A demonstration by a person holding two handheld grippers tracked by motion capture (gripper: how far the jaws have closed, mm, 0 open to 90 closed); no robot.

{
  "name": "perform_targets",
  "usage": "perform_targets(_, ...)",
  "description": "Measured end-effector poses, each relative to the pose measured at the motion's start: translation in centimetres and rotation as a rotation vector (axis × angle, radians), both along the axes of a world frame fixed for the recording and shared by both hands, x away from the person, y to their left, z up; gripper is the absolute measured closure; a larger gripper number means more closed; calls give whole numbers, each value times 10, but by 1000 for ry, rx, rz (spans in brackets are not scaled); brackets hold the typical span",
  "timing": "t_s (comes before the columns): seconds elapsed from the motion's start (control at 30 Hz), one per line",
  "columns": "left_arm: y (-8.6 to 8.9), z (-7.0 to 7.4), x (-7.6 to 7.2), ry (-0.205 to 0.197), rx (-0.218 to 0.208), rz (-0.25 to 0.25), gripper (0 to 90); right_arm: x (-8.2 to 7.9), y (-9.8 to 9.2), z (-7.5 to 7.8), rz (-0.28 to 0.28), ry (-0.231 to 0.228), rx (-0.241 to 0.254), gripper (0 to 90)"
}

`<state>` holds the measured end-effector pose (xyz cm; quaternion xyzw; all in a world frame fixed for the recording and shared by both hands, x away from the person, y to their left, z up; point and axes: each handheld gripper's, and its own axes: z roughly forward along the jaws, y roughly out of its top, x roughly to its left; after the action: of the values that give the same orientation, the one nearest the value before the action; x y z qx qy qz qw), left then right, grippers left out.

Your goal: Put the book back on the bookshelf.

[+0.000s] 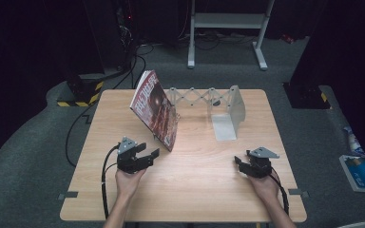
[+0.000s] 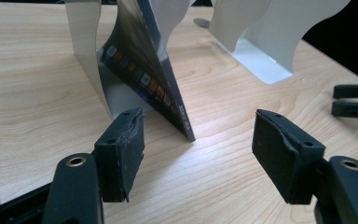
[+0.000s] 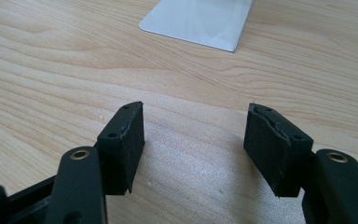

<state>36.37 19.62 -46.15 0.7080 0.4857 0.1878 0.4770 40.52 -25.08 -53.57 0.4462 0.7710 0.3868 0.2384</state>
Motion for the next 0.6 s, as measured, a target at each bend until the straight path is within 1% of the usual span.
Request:
perform_targets(0.1,-2,-4,1,2,5,4,344,0,0,0,0,0,0,380)
perform_targets(0.13,-2,-5,2,8,6,4,344,0,0,0,0,0,0,380)
perform_targets(0.2,-4,-7,3,10,15,5,345,0,0,0,0,0,0,380)
perform_targets(0.3,-5,-10,4,20,14,9,346,0,0,0,0,0,0,380)
perform_targets(0.4,-6,-14,5,13,9,16,353,0,0,0,0,0,0,380)
perform_targets(0.47,-6,-16,6,18,8,17,353,0,0,0,0,0,0,380)
perform_targets(0.5,-6,-18,7,22,-1,20,352,0,0,0,-1,0,0,380)
perform_targets(0.6,-7,-21,10,30,14,16,347,0,0,0,-1,0,0,380)
